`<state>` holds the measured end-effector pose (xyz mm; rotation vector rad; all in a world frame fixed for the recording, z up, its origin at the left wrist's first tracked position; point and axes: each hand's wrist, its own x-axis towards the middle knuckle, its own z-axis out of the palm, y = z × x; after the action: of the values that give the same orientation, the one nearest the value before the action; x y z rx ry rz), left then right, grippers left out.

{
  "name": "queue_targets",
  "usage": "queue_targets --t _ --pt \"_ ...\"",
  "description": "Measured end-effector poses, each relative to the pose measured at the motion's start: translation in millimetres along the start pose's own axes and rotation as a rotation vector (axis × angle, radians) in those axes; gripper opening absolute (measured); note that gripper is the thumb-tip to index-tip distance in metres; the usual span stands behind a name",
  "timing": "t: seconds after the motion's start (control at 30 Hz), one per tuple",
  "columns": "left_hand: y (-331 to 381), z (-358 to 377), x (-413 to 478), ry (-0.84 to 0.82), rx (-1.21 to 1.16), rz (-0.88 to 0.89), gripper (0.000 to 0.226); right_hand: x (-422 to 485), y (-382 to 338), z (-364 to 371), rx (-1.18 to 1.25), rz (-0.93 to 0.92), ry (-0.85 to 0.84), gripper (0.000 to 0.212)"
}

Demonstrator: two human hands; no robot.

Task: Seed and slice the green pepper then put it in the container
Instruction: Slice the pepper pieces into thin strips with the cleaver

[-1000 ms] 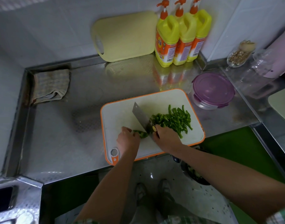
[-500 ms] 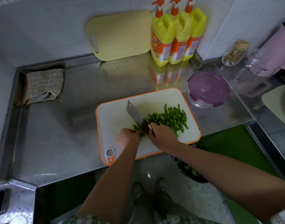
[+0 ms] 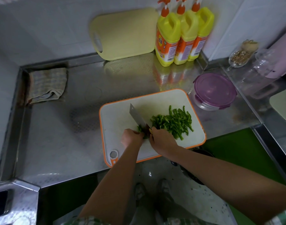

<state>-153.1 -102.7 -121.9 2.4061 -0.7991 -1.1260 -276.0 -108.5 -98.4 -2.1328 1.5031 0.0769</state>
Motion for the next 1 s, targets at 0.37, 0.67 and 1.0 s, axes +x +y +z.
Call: queue_targets --t 0.37,0.67,1.0 --pt "-4.2 -3.8 4.7 -0.06 0.018 0.021 0.028 12.3 2.8 5.4 -0.05 0.013 0.096 0.022" --pt "-3.8 -1.9 0.4 -0.005 -0.006 0.065 0.029 11.8 18.1 -9.8 0.077 -0.002 0.168 0.019" --pt "-3.2 2.8 0.3 0.057 -0.042 0.053 0.024 -4.7 9.9 -7.0 0.075 -0.048 0.129 0.016"
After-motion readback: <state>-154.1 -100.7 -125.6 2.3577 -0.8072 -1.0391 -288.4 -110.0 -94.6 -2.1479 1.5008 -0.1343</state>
